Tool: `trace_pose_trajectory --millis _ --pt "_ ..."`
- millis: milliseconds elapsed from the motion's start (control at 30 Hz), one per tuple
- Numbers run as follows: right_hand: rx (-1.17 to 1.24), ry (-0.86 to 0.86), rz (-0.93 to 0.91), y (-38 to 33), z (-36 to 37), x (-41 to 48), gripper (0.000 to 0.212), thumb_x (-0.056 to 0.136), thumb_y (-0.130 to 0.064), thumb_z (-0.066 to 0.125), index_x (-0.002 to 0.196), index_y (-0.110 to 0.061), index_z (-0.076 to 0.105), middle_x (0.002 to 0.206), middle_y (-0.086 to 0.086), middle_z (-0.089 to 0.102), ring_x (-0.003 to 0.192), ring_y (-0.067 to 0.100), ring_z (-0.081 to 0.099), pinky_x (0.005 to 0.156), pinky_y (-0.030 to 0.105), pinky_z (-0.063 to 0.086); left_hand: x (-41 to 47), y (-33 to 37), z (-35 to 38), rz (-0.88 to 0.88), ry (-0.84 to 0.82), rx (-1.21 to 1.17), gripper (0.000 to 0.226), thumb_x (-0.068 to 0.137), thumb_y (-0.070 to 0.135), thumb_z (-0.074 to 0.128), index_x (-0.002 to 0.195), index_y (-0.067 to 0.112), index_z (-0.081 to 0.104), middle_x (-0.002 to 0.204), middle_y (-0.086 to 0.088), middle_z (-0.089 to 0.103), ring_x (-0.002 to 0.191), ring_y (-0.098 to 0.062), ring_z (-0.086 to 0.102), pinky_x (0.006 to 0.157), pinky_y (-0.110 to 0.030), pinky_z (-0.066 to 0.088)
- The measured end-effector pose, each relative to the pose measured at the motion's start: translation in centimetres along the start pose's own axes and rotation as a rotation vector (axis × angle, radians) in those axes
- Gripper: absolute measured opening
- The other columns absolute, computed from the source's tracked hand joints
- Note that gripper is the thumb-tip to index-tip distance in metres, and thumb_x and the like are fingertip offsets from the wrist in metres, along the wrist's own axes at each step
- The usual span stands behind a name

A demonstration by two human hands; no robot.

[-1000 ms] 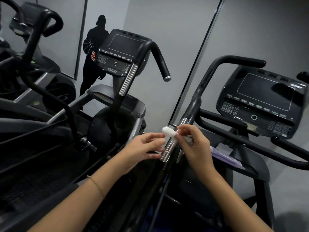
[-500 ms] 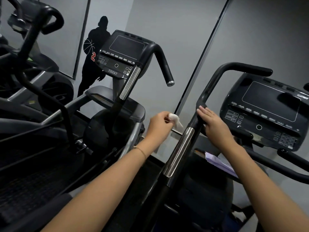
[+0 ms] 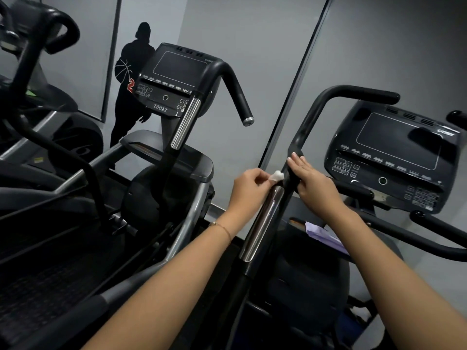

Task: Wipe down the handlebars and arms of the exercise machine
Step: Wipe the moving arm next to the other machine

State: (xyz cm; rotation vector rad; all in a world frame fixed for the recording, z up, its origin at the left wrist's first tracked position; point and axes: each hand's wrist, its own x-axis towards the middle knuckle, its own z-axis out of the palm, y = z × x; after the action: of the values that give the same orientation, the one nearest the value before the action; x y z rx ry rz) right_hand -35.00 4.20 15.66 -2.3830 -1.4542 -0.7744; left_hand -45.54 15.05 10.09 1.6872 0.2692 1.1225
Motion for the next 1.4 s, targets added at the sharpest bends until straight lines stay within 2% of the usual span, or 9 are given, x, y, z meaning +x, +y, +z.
trace_pose_trajectory --millis 167,333,500,633,767,1033,1167,1267,1400 --pt "0.005 -0.029 0.000 0.3 0.1 0.2 0.068 0.087 0.007 0.038 0.146 -0.025 0.028 0.154 -0.014 0.017 0.142 0.004 0.012 0.109 0.031 0.032 -0.6 -1.1 -0.5 -0.017 -0.069 -0.001 0.013 0.087 0.022 0.065 0.076 0.015 0.062 0.072 0.004 0.063 0.070 -0.008 0.060 0.070 -0.021 0.051" --pt "0.010 -0.030 0.011 0.0 0.1 0.1 0.068 0.088 0.007 0.038 0.147 -0.024 0.025 0.154 -0.013 0.015 0.143 0.005 0.010 0.107 0.030 0.031 -1.9 -3.1 -1.7 -0.047 -0.170 -0.094 0.022 0.089 0.006 0.061 0.073 0.022 0.058 0.073 0.003 0.060 0.071 -0.008 0.059 0.069 -0.018 0.052" --pt "0.014 -0.050 0.017 0.3 0.1 0.2 0.072 0.086 0.009 0.039 0.147 -0.026 0.024 0.155 -0.014 0.013 0.142 0.004 0.009 0.107 0.032 0.031 1.2 -1.1 0.3 -0.007 -0.094 -0.090 0.008 0.089 0.020 0.063 0.083 0.025 0.061 0.075 0.004 0.059 0.074 -0.015 0.058 0.078 -0.041 0.056" --pt "0.030 -0.042 0.016 0.3 0.2 0.2 0.075 0.084 0.012 0.039 0.147 -0.024 0.023 0.155 -0.013 0.012 0.143 0.005 0.008 0.107 0.032 0.032 -1.2 -1.2 -0.8 0.106 -0.055 0.136 0.011 0.087 0.027 0.065 0.090 0.017 0.069 0.080 0.008 0.062 0.071 -0.007 0.057 0.069 -0.021 0.049" --pt "0.016 -0.051 0.013 0.1 0.6 0.1 0.077 0.084 0.013 0.038 0.149 -0.022 0.017 0.156 -0.010 0.007 0.144 0.007 0.004 0.105 0.029 0.033 -4.4 -2.7 -2.9 0.249 -0.099 0.245 0.009 0.088 0.014 0.064 0.095 0.012 0.070 0.077 0.018 0.053 0.072 0.005 0.051 0.068 -0.005 0.038" --pt "0.031 -0.052 0.013 0.5 0.7 0.2 0.079 0.083 0.014 0.036 0.148 -0.025 0.018 0.156 -0.013 0.007 0.143 0.004 0.004 0.104 0.031 0.035 -0.3 -0.2 -0.8 0.141 -0.115 0.244 0.013 0.089 0.029 0.062 0.084 0.018 0.062 0.076 0.009 0.058 0.069 -0.006 0.053 0.063 -0.013 0.040" --pt "0.035 -0.055 0.004 0.4 0.6 0.1 0.079 0.082 0.015 0.035 0.149 -0.024 0.017 0.156 -0.012 0.006 0.143 0.005 0.004 0.103 0.028 0.034 -3.5 -1.8 -2.7 0.066 -0.164 0.108 0.009 0.085 0.021 0.067 0.078 0.023 0.063 0.068 0.013 0.060 0.062 0.002 0.054 0.065 -0.018 0.046" --pt "0.035 -0.049 0.003 0.3 0.7 0.1 0.078 0.083 0.014 0.035 0.149 -0.023 0.016 0.156 -0.011 0.006 0.143 0.006 0.003 0.104 0.026 0.033 -7.0 -3.8 -4.2 0.037 -0.170 0.055 0.020 0.083 0.012 0.068 0.076 0.030 0.064 0.068 0.010 0.062 0.060 0.005 0.052 0.064 -0.018 0.044" --pt "0.028 -0.048 0.001 0.2 0.6 0.0 0.078 0.083 0.013 0.036 0.149 -0.023 0.016 0.156 -0.010 0.006 0.143 0.007 0.004 0.105 0.027 0.032 -5.7 -3.2 -3.3 0.095 -0.099 0.147 0.001 0.083 0.014 0.069 0.083 0.015 0.069 0.077 0.002 0.063 0.071 -0.006 0.055 0.069 -0.018 0.045"
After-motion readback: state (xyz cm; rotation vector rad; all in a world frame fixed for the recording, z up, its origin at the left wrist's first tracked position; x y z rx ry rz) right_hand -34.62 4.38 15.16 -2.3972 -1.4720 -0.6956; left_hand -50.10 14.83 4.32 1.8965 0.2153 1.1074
